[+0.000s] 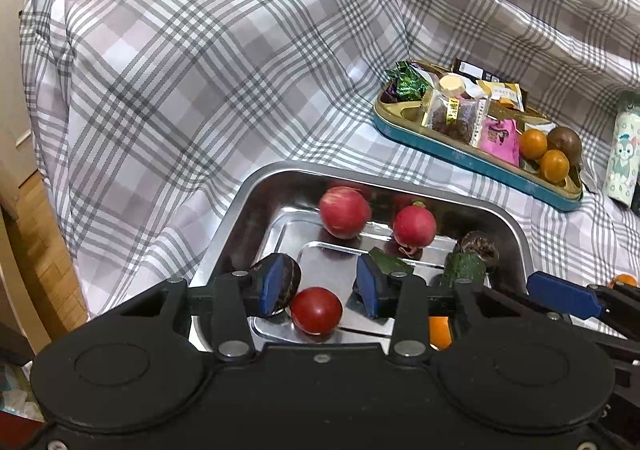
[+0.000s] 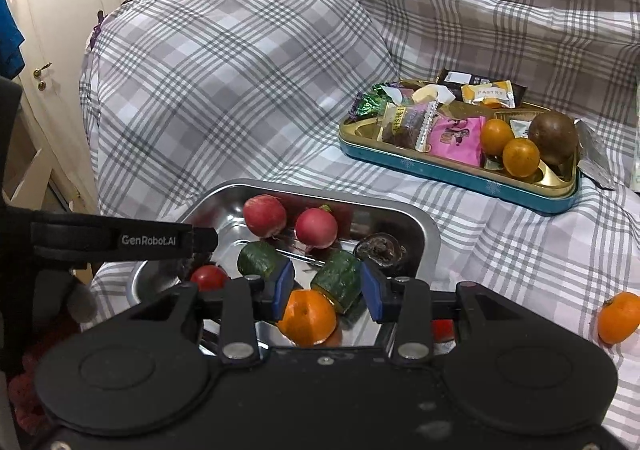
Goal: Organize fruits
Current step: 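Lower both radishes into the steel tray and open both tools, then move the right tool to the loose orange while the left tool moves toward the red tomato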
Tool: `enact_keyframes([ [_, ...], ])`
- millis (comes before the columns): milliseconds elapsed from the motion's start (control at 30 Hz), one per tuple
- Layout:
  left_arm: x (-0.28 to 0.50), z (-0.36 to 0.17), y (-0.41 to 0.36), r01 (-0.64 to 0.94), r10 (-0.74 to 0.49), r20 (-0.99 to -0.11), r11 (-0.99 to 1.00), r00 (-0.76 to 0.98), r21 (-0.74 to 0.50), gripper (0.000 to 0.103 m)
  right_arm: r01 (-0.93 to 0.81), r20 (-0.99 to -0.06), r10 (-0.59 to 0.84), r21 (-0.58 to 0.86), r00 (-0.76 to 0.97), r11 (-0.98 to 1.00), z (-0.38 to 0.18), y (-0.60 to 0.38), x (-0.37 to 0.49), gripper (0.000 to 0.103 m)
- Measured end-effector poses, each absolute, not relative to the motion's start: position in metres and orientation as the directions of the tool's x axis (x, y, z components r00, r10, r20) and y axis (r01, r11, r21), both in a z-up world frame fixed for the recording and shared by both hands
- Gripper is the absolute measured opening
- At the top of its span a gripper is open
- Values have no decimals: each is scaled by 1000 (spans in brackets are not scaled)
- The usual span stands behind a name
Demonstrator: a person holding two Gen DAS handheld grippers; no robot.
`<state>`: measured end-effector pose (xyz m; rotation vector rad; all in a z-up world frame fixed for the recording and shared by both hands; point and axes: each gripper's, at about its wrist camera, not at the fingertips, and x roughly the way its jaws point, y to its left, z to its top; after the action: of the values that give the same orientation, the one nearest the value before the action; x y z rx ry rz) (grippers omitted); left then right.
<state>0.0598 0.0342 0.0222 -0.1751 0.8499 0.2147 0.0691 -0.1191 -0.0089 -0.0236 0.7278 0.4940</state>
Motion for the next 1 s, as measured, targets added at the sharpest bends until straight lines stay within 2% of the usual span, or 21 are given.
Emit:
enact_keyframes([
  [467,49,27,0,-174,83,-753,984,652,-43,48,-387,-652,388,154,651,909,-3,-137,68,41],
  [767,49,32,-29,-92,16,-746,994,665,-61,48,-192,-714,257,172,651,966,-5,-188,89,41],
  [1000,52,33,-52,-40,-35,-743,996,669,-83,48,-6,-716,128,170,687,985,1,-245,97,41],
])
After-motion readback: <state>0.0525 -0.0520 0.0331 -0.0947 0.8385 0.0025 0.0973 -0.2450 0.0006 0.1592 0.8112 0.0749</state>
